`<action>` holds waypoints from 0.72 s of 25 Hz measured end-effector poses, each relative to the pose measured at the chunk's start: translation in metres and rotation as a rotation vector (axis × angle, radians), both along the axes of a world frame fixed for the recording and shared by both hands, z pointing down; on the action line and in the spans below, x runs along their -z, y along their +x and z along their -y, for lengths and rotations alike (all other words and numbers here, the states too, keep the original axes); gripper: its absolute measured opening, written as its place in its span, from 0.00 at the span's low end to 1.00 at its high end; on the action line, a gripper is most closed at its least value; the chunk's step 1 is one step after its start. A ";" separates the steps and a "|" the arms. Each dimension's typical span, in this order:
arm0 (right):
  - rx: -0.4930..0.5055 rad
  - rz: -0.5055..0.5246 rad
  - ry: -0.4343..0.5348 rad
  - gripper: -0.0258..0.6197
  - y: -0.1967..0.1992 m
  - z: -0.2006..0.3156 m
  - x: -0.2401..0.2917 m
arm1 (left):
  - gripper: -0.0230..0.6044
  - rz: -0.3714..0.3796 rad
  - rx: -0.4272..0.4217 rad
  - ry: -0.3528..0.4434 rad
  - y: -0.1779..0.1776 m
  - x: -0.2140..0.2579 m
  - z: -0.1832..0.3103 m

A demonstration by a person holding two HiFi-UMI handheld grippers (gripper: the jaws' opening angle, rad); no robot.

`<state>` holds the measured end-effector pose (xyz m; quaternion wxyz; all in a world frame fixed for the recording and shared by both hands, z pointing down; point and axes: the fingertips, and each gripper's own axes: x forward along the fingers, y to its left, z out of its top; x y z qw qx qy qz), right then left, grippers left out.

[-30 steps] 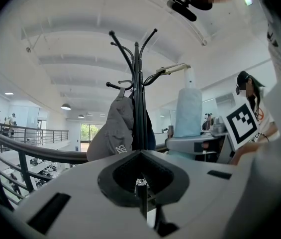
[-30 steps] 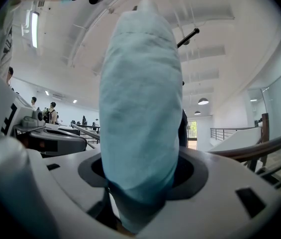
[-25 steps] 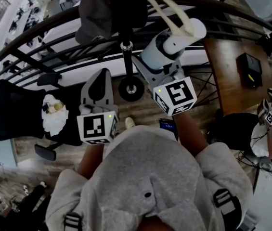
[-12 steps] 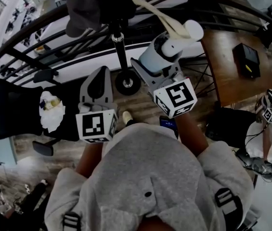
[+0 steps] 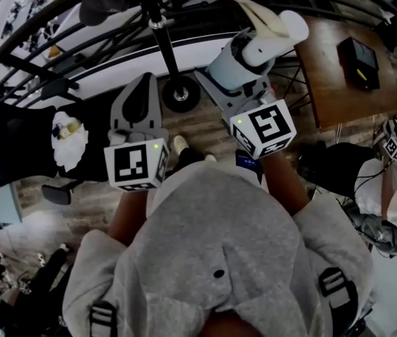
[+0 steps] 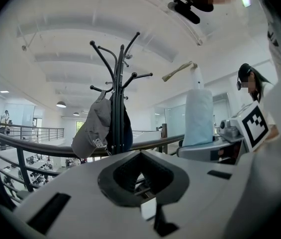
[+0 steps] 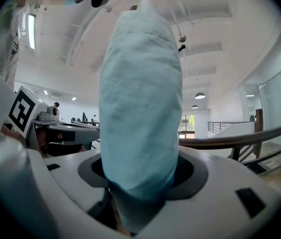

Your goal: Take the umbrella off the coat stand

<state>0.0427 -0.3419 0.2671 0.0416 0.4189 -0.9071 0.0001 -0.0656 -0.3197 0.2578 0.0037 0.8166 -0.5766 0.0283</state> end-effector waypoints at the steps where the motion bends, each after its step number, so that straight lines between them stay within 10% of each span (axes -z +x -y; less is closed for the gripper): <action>1: -0.008 -0.003 -0.009 0.47 0.002 -0.003 -0.001 | 0.05 -0.003 -0.005 -0.007 0.001 0.000 -0.002; 18: -0.043 0.001 -0.044 0.47 0.042 -0.092 -0.009 | 0.05 0.007 -0.005 -0.019 0.020 -0.007 -0.095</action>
